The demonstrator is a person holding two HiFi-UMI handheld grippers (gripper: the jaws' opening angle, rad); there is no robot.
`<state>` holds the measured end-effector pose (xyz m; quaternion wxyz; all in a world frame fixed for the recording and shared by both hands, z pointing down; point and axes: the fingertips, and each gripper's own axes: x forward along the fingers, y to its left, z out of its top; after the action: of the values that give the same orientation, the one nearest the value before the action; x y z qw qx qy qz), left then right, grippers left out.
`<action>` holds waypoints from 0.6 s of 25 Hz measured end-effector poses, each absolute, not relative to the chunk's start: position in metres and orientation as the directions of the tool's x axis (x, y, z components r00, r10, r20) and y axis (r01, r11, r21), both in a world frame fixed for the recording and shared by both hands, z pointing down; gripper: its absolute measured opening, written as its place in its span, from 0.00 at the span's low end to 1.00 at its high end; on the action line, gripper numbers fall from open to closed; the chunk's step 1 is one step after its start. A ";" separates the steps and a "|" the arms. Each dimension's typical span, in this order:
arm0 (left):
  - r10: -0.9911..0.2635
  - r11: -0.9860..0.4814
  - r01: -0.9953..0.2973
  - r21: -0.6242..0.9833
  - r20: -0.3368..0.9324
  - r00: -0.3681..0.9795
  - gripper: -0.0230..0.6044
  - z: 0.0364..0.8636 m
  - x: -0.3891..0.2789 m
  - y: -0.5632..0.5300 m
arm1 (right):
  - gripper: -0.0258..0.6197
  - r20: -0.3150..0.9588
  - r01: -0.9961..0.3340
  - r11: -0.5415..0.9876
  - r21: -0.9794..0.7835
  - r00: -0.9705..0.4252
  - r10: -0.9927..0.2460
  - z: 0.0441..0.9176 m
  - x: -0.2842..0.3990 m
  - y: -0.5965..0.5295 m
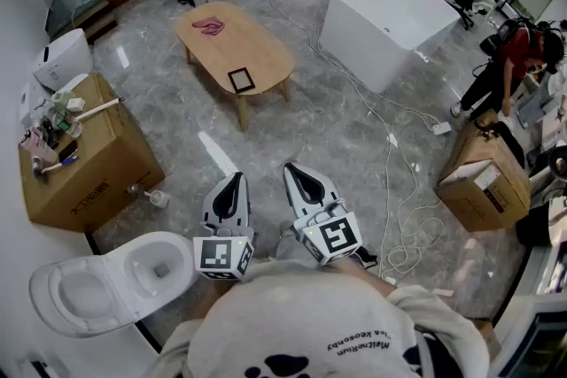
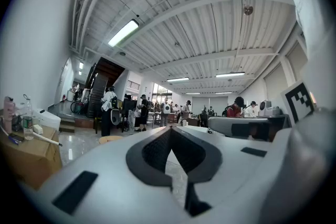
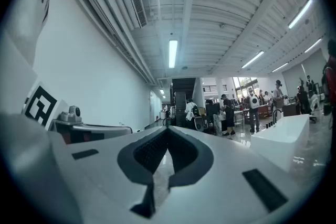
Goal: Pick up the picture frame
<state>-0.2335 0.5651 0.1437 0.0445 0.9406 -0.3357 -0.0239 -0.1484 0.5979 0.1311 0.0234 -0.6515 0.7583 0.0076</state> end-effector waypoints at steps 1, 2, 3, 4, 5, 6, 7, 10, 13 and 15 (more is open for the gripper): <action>-0.639 -0.766 -0.635 0.100 -0.016 0.769 0.05 0.144 -0.227 0.561 | 0.05 -0.045 -0.987 0.160 -0.021 -0.159 -0.986 0.132 -0.142 0.594; -0.645 -0.761 -0.640 0.101 -0.018 0.764 0.05 0.144 -0.220 0.556 | 0.05 -0.045 -0.985 0.169 -0.022 -0.168 -0.985 0.133 -0.136 0.589; -0.650 -0.757 -0.645 0.101 -0.021 0.760 0.05 0.144 -0.212 0.552 | 0.05 -0.046 -0.984 0.176 -0.021 -0.175 -0.983 0.133 -0.128 0.585; -0.654 -0.754 -0.649 0.099 -0.026 0.756 0.05 0.143 -0.203 0.548 | 0.05 -0.049 -0.983 0.182 -0.018 -0.181 -0.982 0.133 -0.120 0.580; -0.658 -0.752 -0.653 0.094 -0.033 0.753 0.05 0.142 -0.193 0.544 | 0.05 -0.054 -0.983 0.186 -0.012 -0.185 -0.981 0.132 -0.110 0.576; -0.661 -0.749 -0.657 0.086 -0.041 0.749 0.05 0.140 -0.184 0.540 | 0.05 -0.061 -0.982 0.189 -0.004 -0.189 -0.980 0.132 -0.099 0.571; -0.667 -0.745 -0.663 0.078 -0.047 0.744 0.05 0.138 -0.174 0.536 | 0.05 -0.068 -0.981 0.193 0.004 -0.193 -0.979 0.131 -0.089 0.566; -0.687 -0.726 -0.684 0.064 -0.053 0.724 0.05 0.135 -0.154 0.527 | 0.05 -0.079 -0.978 0.203 0.041 -0.206 -0.975 0.128 -0.066 0.553; -0.705 -0.709 -0.703 0.055 -0.037 0.708 0.05 0.138 -0.143 0.518 | 0.05 -0.074 -0.974 0.223 0.040 -0.225 -0.972 0.131 -0.051 0.541; -0.718 -0.695 -0.716 0.058 -0.020 0.696 0.05 0.140 -0.141 0.512 | 0.05 -0.058 -0.970 0.242 0.005 -0.242 -0.969 0.138 -0.046 0.536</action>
<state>-0.1411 0.5120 0.1402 0.0229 0.9205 -0.3896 -0.0207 -0.0461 0.5363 0.1378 0.0211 -0.6153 0.7878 0.0200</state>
